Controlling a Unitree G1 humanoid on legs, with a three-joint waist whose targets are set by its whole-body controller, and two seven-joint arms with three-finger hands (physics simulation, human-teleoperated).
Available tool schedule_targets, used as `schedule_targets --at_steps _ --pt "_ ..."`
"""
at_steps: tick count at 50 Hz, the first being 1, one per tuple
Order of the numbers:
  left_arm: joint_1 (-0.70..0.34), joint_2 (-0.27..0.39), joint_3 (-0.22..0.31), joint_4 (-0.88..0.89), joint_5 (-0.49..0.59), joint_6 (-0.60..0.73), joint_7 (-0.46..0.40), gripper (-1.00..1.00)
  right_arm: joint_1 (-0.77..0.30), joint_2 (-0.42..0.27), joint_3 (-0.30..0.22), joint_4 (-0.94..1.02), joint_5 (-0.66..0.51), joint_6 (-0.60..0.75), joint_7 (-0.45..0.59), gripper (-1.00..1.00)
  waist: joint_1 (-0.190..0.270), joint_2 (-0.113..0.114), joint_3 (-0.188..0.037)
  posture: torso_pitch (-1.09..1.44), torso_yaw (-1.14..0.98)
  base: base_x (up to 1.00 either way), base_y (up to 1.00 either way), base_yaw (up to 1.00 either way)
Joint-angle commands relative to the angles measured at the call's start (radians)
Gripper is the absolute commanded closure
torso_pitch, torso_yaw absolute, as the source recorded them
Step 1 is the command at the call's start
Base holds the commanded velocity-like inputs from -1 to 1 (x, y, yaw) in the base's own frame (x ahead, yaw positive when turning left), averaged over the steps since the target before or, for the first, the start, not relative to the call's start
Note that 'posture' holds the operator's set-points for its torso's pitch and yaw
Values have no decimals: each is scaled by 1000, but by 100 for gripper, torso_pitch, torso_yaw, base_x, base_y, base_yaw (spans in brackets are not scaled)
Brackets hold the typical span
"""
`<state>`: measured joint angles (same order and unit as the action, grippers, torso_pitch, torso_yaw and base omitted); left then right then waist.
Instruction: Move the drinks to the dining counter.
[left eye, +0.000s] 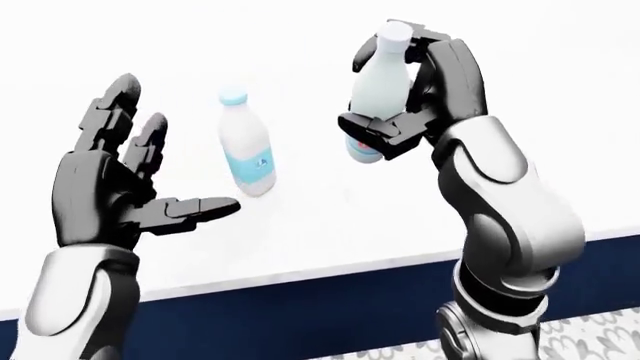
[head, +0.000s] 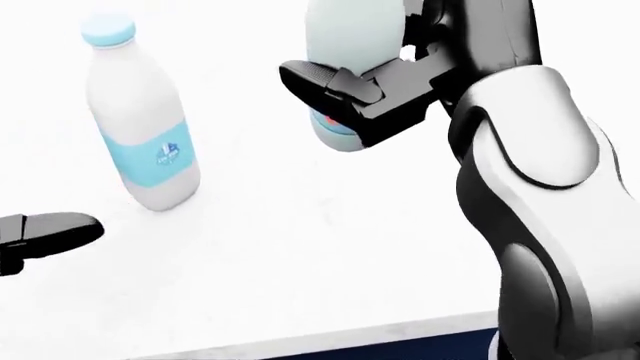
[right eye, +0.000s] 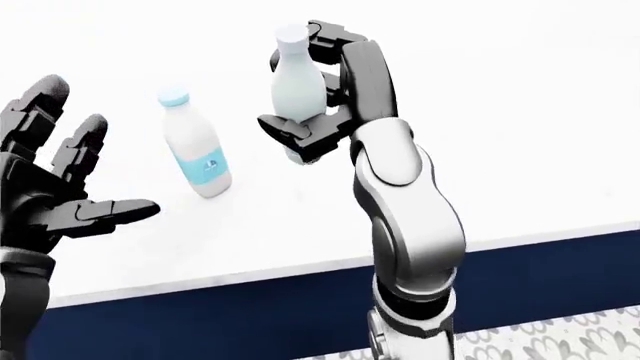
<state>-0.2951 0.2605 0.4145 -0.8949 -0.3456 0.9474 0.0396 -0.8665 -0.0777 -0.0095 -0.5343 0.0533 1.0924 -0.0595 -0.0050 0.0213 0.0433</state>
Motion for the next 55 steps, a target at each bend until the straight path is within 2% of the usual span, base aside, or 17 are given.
schedule_targets --at_steps 1,7,12,18,21,25,27,32,34,37,47,49,55 --pt "-12 14 18 -43 -51 11 13 -87 -24 9 2 31 -17 -103 -1 100 -2 5 -19 0 0 0 0 0" --pt "-24 40 44 -78 -118 44 51 -91 -25 26 -16 162 -6 -195 5 100 0 11 -22 0 0 0 0 0" --pt "-30 63 70 -91 -170 60 78 -91 33 32 6 210 -21 -268 17 100 0 11 -21 0 0 0 0 0" --pt "-28 79 52 -80 -184 38 100 -86 77 48 15 220 -44 -311 32 100 1 11 -23 0 0 0 0 0" --pt "-21 76 25 -74 -169 22 105 -87 93 52 15 228 -53 -328 36 100 1 12 -23 0 0 0 0 0" --pt "-32 78 22 -74 -168 28 106 -86 108 56 19 238 -58 -346 43 100 2 11 -25 0 0 0 0 0" --pt "-30 76 21 -81 -169 31 105 -86 114 57 19 244 -63 -354 46 81 1 10 -25 0 0 0 0 0" --pt "-38 80 28 -84 -179 40 111 -86 128 57 17 255 -69 -369 51 56 0 9 -26 0 0 0 0 0" --pt "-44 81 32 -86 -186 42 114 -86 133 57 17 262 -73 -375 54 52 0 9 -26 0 0 0 0 0" --pt "-42 84 31 -88 -192 38 118 -85 141 58 16 275 -76 -389 55 33 0 9 -26 0 0 0 0 0" --pt "-22 81 27 -90 -182 19 107 -77 147 60 15 282 -76 -399 56 20 0 9 -26 0 0 0 0 0" --pt "-23 80 30 -92 -184 22 107 -76 150 61 17 279 -77 -398 56 9 0 9 -26 0 0 0 0 0" --pt "-24 78 28 -98 -183 26 108 -76 167 63 17 290 -78 -418 59 -1 1 9 -27 0 0 0 0 0"
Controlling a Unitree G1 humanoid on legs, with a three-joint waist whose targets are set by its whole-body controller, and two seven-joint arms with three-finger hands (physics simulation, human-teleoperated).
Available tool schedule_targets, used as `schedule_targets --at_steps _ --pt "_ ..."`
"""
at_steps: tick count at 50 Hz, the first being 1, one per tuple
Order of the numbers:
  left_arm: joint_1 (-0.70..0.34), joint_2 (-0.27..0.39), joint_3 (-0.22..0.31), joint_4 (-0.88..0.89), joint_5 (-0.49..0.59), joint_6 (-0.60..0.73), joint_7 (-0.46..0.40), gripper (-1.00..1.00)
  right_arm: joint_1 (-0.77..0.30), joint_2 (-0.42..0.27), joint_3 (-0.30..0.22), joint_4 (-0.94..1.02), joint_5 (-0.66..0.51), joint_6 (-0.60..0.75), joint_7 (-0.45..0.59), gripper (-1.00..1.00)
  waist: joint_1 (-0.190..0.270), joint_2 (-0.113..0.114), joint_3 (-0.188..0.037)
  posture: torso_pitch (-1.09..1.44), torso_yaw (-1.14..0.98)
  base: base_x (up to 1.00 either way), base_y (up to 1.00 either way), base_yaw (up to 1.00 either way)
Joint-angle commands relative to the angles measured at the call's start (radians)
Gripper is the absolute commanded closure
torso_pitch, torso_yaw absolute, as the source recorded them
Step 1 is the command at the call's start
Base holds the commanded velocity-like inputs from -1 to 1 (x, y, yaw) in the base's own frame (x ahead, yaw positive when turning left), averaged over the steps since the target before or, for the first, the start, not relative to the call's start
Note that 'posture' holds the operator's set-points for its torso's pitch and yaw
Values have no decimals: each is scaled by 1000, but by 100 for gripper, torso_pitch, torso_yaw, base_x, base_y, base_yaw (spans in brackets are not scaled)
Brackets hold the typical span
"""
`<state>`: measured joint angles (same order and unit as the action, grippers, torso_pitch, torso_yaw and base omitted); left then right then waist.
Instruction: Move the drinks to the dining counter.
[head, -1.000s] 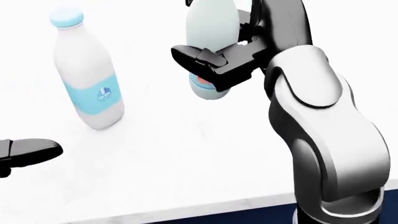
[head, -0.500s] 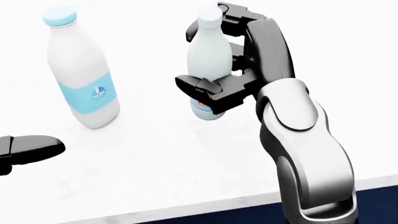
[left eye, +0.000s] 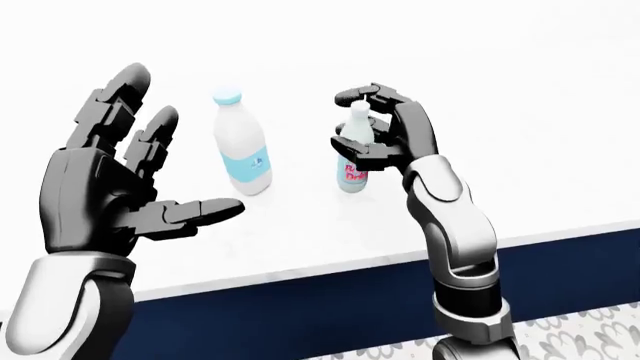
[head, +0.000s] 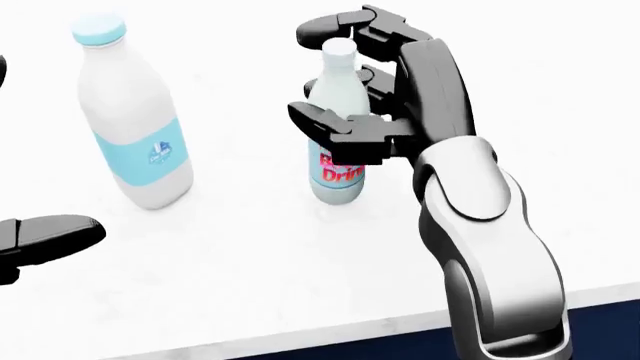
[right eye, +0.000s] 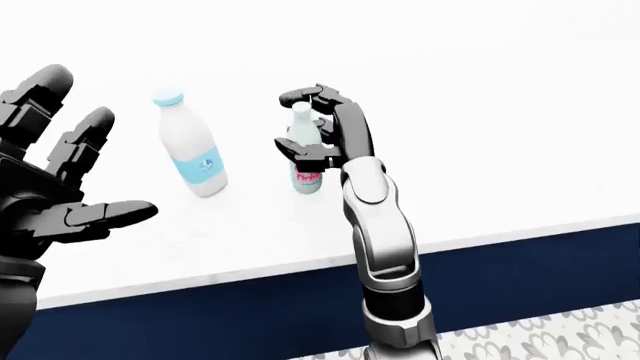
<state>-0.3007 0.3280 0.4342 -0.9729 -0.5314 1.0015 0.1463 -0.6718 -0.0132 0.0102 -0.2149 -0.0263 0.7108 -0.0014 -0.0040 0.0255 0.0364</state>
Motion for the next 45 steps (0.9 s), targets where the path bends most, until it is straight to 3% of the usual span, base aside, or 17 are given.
schedule_targets --at_steps 1,17,20,24,31,39,45 --pt "-18 9 8 -19 4 -28 2 -76 -24 -1 -2 -27 1 -41 1 -6 0 4 -21 0 0 0 0 0" --pt "-21 11 11 -29 -4 -21 3 -75 -29 -12 -13 -48 6 -22 5 -18 0 3 -21 0 0 0 0 0" --pt "-17 10 9 -27 -1 -27 1 -75 -33 -17 -17 -65 12 -5 7 -28 0 3 -21 0 0 0 0 0" --pt "-17 10 13 -29 -3 -25 0 -75 -30 -29 -29 -67 23 -7 9 -72 1 2 -20 0 0 0 0 0" --pt "-23 19 32 -32 -21 -13 4 -76 -11 -57 -51 -132 52 32 10 -76 2 0 -21 0 0 0 0 0" --pt "-26 51 87 -53 -98 16 37 -79 55 -128 -131 -341 135 152 12 -65 5 -4 -18 0 0 0 0 0" --pt "-21 102 165 -66 -226 31 99 -85 87 -194 -227 -514 252 268 -13 -83 6 -7 -13 0 0 0 0 0"
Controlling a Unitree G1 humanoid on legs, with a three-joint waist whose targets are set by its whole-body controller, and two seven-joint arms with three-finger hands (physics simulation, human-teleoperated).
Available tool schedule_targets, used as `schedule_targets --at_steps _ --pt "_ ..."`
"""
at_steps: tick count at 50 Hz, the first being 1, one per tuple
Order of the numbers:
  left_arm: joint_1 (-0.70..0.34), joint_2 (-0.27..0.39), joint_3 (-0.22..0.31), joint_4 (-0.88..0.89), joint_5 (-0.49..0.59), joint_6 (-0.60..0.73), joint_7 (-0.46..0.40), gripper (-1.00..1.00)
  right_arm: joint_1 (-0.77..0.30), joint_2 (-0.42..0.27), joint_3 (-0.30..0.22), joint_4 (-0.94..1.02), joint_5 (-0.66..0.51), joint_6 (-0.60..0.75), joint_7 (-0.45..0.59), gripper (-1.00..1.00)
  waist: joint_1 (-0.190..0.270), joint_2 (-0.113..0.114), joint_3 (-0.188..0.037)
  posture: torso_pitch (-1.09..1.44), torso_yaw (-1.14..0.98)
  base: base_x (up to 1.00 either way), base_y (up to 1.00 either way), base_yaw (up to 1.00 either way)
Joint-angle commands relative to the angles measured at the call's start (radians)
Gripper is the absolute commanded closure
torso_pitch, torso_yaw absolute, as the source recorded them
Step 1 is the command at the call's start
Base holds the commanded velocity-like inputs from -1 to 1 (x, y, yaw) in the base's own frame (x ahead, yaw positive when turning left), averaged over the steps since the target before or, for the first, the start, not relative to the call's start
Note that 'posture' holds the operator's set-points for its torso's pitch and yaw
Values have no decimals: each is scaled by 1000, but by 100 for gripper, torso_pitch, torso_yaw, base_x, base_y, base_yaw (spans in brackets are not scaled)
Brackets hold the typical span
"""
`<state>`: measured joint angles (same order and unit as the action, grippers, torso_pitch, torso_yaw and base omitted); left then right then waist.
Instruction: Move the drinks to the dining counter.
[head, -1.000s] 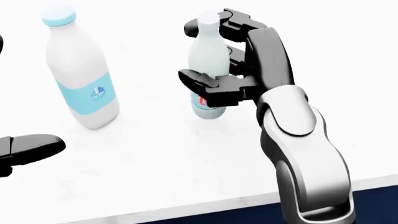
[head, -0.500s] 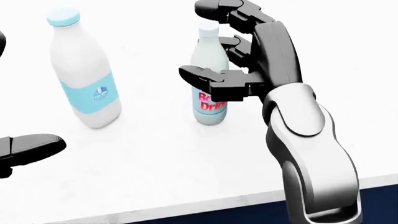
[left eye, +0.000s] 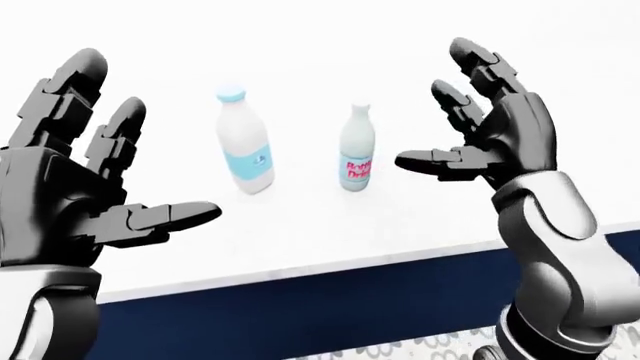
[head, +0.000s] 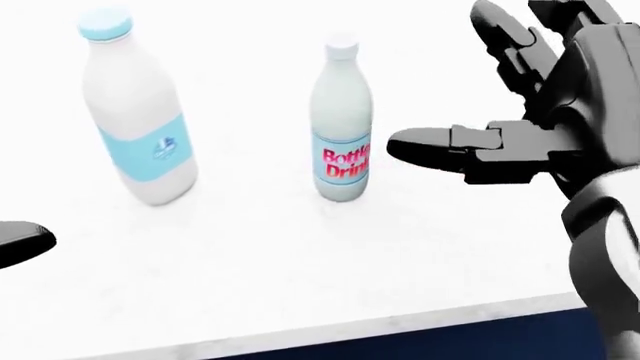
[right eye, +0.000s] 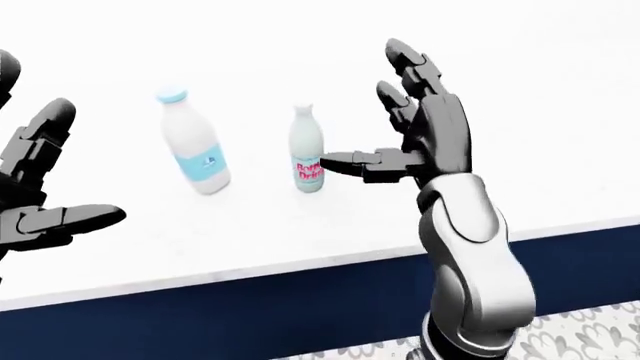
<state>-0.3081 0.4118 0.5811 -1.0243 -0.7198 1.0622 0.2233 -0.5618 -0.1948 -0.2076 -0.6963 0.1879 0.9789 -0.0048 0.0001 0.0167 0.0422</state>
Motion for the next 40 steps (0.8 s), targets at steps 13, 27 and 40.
schedule_targets --at_steps 13,27,40 --pt "159 172 244 14 -329 -161 121 -100 76 -164 -276 -167 392 45 -145 -100 1 1 -5 0 0 0 0 0" --pt "332 202 553 47 -566 -314 193 -100 320 -517 -697 -217 957 -145 -492 -100 6 -17 19 0 0 0 0 0" --pt "436 190 798 40 -637 -548 274 -100 491 -545 -973 -190 1053 -433 -607 -100 4 -28 31 0 0 0 0 0"
